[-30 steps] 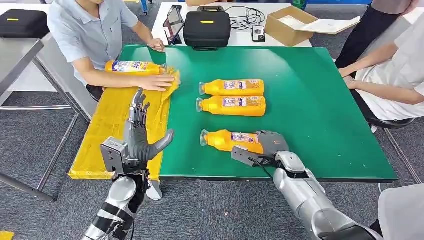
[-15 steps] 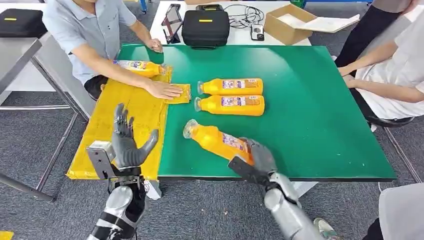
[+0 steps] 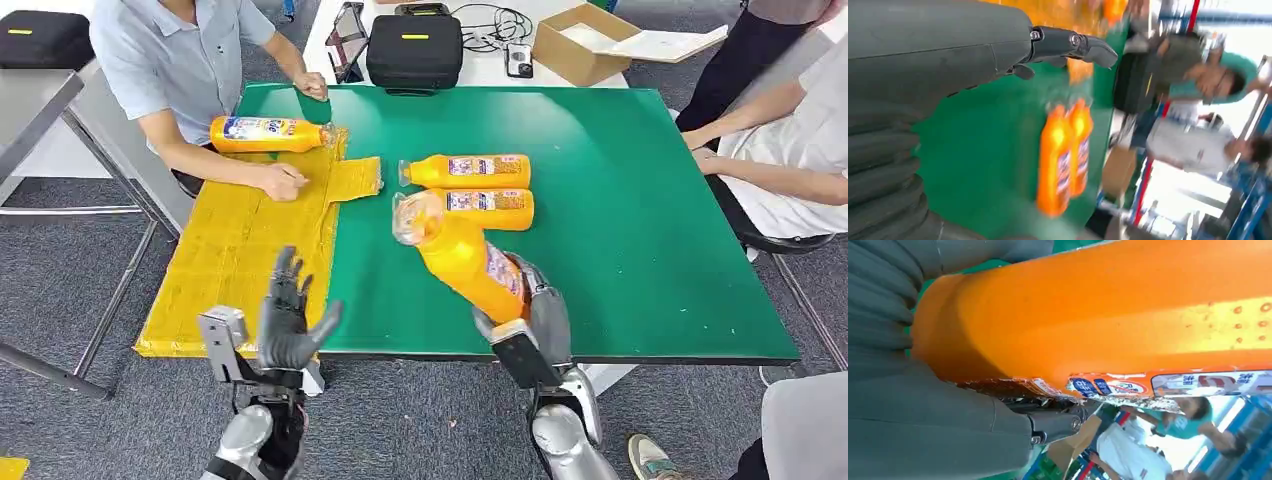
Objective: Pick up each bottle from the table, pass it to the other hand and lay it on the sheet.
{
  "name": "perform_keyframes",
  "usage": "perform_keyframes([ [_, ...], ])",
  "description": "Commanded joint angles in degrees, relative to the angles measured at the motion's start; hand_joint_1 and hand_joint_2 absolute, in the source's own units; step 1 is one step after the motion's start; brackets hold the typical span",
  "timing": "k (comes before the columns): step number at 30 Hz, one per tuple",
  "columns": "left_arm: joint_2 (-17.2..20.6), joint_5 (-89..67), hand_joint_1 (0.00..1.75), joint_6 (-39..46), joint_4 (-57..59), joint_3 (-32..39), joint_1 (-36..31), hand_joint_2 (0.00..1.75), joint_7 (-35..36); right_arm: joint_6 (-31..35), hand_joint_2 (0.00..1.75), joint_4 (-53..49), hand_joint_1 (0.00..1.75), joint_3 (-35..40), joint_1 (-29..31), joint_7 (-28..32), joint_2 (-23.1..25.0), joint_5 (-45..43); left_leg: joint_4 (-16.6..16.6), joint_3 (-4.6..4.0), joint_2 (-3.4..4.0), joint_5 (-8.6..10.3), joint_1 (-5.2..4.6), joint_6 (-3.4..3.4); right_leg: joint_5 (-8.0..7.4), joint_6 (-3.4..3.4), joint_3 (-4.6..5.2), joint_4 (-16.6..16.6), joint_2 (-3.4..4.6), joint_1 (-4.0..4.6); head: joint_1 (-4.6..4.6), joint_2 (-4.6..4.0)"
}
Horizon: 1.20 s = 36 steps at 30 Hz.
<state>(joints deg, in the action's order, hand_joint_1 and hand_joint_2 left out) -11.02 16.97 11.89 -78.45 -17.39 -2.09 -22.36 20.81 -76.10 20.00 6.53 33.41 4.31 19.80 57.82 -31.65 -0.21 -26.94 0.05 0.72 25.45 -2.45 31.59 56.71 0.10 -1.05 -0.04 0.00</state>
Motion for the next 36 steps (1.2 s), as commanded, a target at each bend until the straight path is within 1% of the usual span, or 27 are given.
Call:
perform_keyframes([
  [1,0.9,-3.9,0.0,2.1,6.1,-8.9,-1.4,1.75,-2.0,-0.5,1.75,-4.5,1.75,0.3,-0.8,1.3,-0.3,-1.3,0.0,0.01,-0.05,0.02,0.02,-0.05,0.0,0.09,-0.02,0.0,-0.07,0.03,-0.02,0.0],
  [2,1.6,-4.0,0.0,0.6,5.3,-10.3,-1.3,1.75,-2.6,-2.7,1.75,-3.0,1.75,1.7,0.0,-0.2,-1.0,-1.3,0.0,0.02,-0.04,0.03,0.04,-0.07,-0.02,0.13,-0.04,0.0,-0.06,0.06,-0.02,0.0],
  [4,2.9,-5.1,0.0,-2.0,4.0,-12.6,-1.0,1.75,-3.2,-4.8,1.75,0.7,1.75,3.6,1.8,-0.9,-1.6,-0.6,0.0,0.03,0.01,0.01,0.04,-0.05,-0.02,0.09,-0.04,0.0,-0.01,0.07,-0.02,0.0],
  [5,4.0,-6.9,0.0,-3.6,3.5,-14.2,-0.9,1.75,-3.6,-6.9,1.75,3.3,1.75,5.2,3.0,-1.2,-1.9,0.1,0.0,0.05,0.06,0.01,0.07,-0.07,-0.05,0.12,-0.04,-0.1,0.04,0.11,-0.02,0.0],
  [7,3.9,-7.1,0.0,-3.7,3.2,-14.1,-0.5,1.75,-3.7,-7.1,1.75,5.1,1.75,5.4,3.7,-0.8,-1.4,0.2,-0.1,0.09,0.14,0.01,0.04,-0.05,-0.06,0.09,-0.05,-0.1,0.13,0.09,-0.02,0.0],
  [9,4.0,-8.1,0.0,-4.2,3.6,-13.9,-0.9,1.75,-3.5,-9.4,1.75,7.8,1.75,8.2,4.8,-0.9,-1.6,1.8,-0.1,0.11,0.17,0.02,0.05,-0.05,-0.07,0.1,-0.08,-0.1,0.15,0.1,-0.02,0.0],
  [12,3.2,-8.1,0.0,-4.3,4.1,-13.2,-1.7,1.75,-3.2,-10.6,1.75,10.4,1.75,10.5,5.5,-1.0,-0.8,2.9,-0.1,0.07,0.15,0.01,0.07,-0.05,-0.07,0.09,-0.07,-0.1,0.13,0.13,0.0,0.0],
  [18,2.1,-5.6,0.0,-6.0,4.2,-12.4,-2.5,1.75,-2.1,-9.7,1.75,13.9,1.75,14.7,6.3,-0.9,-0.1,6.7,-0.1,0.05,0.1,0.02,0.08,-0.05,-0.07,0.09,-0.06,-0.1,0.07,0.12,-0.02,0.0],
  [23,1.2,-4.0,0.0,-3.7,4.4,-11.1,-3.4,1.75,-2.3,-8.8,1.75,15.4,1.75,17.5,6.4,-0.2,0.7,8.4,0.0,-0.01,0.07,0.03,0.09,-0.06,-0.06,0.11,-0.02,0.0,0.03,0.12,0.0,0.0],
  [29,1.1,-3.8,0.0,-3.5,4.4,-11.2,-3.5,1.75,-2.4,-8.9,1.75,15.4,1.75,17.9,6.3,-0.1,0.6,8.4,0.0,-0.01,0.02,0.04,0.11,-0.06,-0.06,0.12,-0.03,-0.1,-0.02,0.14,-0.02,0.0],
  [31,1.0,-1.7,0.0,-4.4,4.4,-11.2,-3.6,1.75,-1.7,-8.2,1.75,15.7,1.75,18.9,6.4,0.1,0.6,9.2,0.0,-0.02,0.02,0.04,0.1,-0.06,-0.06,0.11,-0.02,-0.1,-0.02,0.14,-0.02,0.0],
  [33,1.4,1.5,0.0,-7.1,4.5,-12.2,-3.8,1.75,0.1,-6.8,1.75,16.6,1.75,19.5,6.7,0.0,0.8,9.4,0.0,-0.01,0.02,0.03,0.09,-0.05,-0.04,0.1,-0.02,0.0,-0.02,0.12,-0.02,0.0],
  [36,1.6,3.5,0.0,-8.6,4.8,-12.9,-3.9,1.75,1.0,-6.9,1.75,17.4,1.75,20.0,7.2,0.5,1.1,8.5,0.0,0.0,0.0,0.03,0.06,-0.04,-0.03,0.08,-0.02,0.0,-0.03,0.09,0.0,0.0],
])
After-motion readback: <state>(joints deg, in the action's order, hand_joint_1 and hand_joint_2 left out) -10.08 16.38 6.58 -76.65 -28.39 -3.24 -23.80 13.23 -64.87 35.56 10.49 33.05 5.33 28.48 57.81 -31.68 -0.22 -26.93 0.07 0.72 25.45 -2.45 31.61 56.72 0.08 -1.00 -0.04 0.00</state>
